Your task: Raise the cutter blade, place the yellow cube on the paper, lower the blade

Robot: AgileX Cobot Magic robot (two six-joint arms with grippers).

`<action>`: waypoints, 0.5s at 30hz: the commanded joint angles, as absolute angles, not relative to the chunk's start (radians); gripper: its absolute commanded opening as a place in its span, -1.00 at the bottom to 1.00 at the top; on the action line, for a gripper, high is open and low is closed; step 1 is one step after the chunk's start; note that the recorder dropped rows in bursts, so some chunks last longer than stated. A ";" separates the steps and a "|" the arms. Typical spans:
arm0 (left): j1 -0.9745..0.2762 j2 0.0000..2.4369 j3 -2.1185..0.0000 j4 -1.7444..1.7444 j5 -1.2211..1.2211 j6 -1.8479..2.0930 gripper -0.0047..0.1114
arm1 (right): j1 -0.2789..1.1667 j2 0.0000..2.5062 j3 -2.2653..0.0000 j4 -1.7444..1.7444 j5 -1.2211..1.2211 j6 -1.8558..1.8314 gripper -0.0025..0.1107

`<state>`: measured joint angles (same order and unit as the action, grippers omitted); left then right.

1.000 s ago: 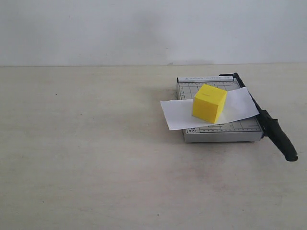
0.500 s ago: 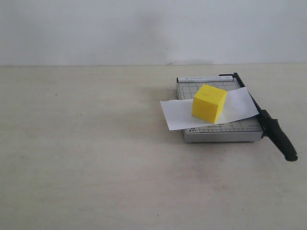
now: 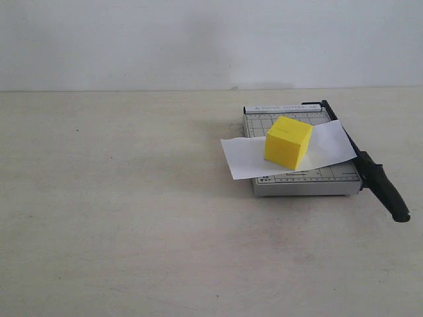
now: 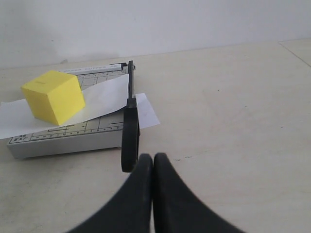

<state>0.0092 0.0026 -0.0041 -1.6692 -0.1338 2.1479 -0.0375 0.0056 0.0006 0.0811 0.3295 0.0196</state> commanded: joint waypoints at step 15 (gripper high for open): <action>-0.047 0.000 0.000 -1.744 -0.131 2.150 -0.83 | -0.041 0.000 0.000 0.074 0.322 0.021 -0.96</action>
<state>-0.0406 0.0026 -0.0041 -1.7345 -0.1323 2.1479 -0.0375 0.0056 0.0006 0.0811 0.3295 0.0196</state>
